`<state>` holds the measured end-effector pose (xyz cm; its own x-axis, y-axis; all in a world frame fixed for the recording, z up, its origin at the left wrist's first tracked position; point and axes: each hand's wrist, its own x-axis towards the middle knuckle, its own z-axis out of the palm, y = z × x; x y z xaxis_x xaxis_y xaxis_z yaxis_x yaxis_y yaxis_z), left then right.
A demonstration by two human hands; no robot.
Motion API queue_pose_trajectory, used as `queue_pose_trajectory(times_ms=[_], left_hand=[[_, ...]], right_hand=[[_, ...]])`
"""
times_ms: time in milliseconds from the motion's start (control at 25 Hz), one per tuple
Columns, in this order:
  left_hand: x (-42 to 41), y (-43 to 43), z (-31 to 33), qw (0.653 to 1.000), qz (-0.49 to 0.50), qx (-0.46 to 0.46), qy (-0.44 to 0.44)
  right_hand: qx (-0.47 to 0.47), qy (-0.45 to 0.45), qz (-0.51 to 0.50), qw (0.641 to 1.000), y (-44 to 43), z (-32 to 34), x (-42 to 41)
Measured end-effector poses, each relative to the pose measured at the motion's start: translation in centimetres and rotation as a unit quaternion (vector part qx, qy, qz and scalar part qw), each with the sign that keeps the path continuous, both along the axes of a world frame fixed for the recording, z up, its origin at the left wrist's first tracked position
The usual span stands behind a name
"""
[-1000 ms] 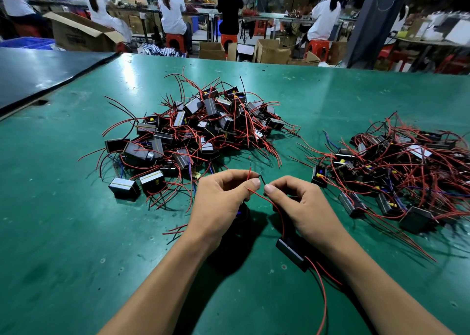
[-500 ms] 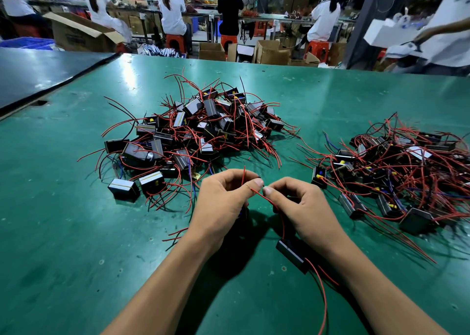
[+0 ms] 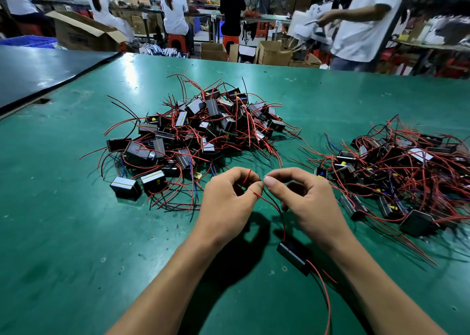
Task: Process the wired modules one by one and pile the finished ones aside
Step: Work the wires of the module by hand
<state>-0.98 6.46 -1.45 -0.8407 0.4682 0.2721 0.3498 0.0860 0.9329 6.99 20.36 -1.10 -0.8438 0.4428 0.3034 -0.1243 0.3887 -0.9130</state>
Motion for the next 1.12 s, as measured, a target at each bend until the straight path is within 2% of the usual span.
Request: queue_pose_trajectory(times_ms=[360,800,960,1040,1120], left_hand=[[0.1,-0.1,-0.2,0.995,0.011,-0.046,0.086],[0.2,0.2,-0.7,0.991,0.033,-0.053,0.117],[0.3,0.2,-0.7,0.988,0.033,-0.066,0.137],[0.2,0.2,-0.6,0.992,0.026,-0.059,0.108],[0.0,0.2,-0.3,0.996,0.016,-0.045,0.075]], right_hand=[[0.095,0.008,-0.040,0.995,-0.4,0.5,-0.8],[0.020,-0.064,-0.058,0.996,-0.6,0.9,-0.8],[-0.065,-0.118,-0.031,0.990,-0.2,0.4,-1.2],[-0.057,-0.095,-0.011,0.994,0.0,0.3,-1.0],[-0.006,-0.041,0.022,0.999,0.4,0.5,-0.5]])
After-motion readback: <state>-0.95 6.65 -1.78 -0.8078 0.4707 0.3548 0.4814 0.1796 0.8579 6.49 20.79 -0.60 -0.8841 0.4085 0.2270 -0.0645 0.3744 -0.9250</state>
